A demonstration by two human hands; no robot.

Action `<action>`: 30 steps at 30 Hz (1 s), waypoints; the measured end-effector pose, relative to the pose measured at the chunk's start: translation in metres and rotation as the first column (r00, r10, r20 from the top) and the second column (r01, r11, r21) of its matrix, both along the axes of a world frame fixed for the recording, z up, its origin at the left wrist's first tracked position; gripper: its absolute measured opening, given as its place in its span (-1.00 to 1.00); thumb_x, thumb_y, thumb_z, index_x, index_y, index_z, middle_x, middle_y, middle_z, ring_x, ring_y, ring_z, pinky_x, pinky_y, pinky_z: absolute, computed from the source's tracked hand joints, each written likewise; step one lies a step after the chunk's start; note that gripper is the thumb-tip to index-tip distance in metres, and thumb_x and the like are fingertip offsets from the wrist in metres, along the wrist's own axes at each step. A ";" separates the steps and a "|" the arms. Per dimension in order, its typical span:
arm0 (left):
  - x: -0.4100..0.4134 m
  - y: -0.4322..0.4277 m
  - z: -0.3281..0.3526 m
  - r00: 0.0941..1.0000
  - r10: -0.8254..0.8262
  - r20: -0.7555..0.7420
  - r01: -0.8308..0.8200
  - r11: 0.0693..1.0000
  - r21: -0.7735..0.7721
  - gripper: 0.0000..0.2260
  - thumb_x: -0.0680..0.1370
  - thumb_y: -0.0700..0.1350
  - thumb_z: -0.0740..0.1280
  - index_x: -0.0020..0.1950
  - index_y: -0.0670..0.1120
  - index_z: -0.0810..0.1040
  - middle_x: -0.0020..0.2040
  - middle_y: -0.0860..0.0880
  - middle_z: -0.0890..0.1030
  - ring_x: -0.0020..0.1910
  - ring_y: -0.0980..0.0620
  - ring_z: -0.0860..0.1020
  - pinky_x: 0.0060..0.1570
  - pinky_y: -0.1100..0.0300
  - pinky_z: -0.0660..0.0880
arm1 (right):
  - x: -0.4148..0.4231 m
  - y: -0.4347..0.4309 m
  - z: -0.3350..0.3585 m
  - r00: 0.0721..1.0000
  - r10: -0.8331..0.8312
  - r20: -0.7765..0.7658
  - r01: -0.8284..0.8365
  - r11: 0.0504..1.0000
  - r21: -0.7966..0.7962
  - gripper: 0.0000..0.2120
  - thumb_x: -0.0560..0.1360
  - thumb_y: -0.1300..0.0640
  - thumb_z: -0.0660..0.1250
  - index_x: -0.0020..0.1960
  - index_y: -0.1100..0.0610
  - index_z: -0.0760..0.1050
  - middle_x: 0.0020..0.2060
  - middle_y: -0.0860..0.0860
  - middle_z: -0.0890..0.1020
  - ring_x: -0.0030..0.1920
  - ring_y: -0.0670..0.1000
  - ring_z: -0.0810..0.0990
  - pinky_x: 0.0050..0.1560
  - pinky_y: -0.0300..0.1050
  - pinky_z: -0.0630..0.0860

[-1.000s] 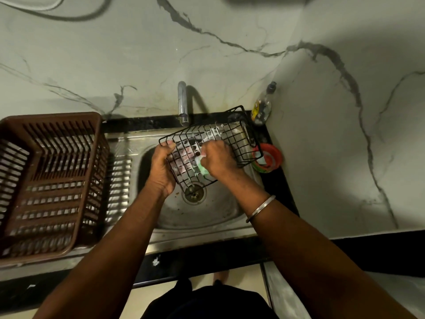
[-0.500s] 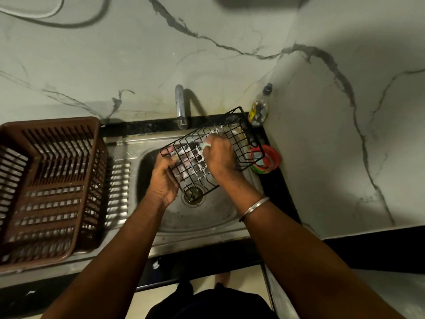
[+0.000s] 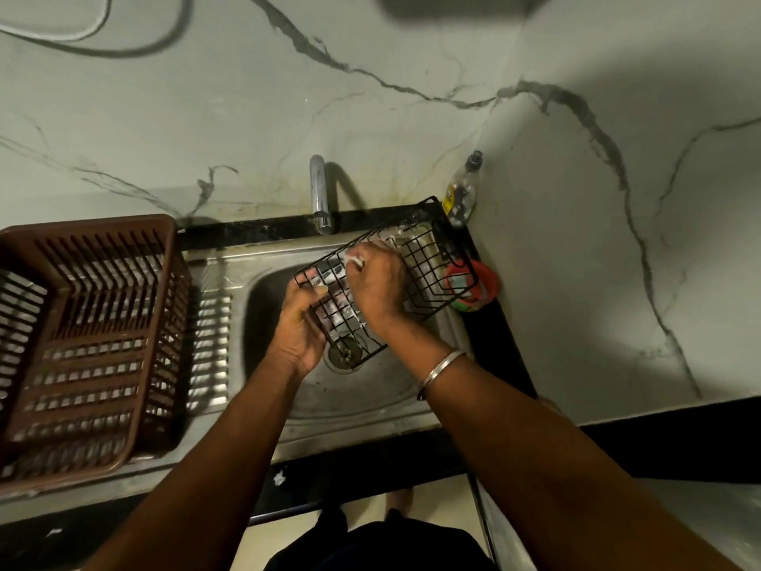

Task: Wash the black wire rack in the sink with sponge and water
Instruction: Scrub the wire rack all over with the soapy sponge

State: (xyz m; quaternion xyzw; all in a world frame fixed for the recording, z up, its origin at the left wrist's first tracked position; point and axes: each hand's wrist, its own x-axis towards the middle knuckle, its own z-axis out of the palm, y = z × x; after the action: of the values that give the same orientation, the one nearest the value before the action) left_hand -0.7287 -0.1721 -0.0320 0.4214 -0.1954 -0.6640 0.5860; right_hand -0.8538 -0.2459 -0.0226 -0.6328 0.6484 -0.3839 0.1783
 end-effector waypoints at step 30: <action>-0.001 -0.033 0.037 0.919 -0.311 0.243 0.283 0.948 0.142 -0.57 0.55 0.05 0.48 0.33 -0.14 0.57 0.11 -0.01 0.75 0.21 -0.04 0.65 0.16 0.00 0.56 | -0.029 0.012 -0.002 0.596 0.601 -0.532 -0.657 0.746 0.107 -0.47 0.52 0.35 0.44 0.47 0.15 0.47 0.33 0.13 0.62 0.33 0.14 0.58 0.36 0.20 0.40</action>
State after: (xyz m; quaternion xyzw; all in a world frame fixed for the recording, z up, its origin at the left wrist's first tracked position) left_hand -0.7298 -0.2050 0.0050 0.5009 -0.2979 -0.6929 0.4246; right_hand -0.8833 -0.2339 -0.0245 -0.9089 0.3857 -0.1358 0.0825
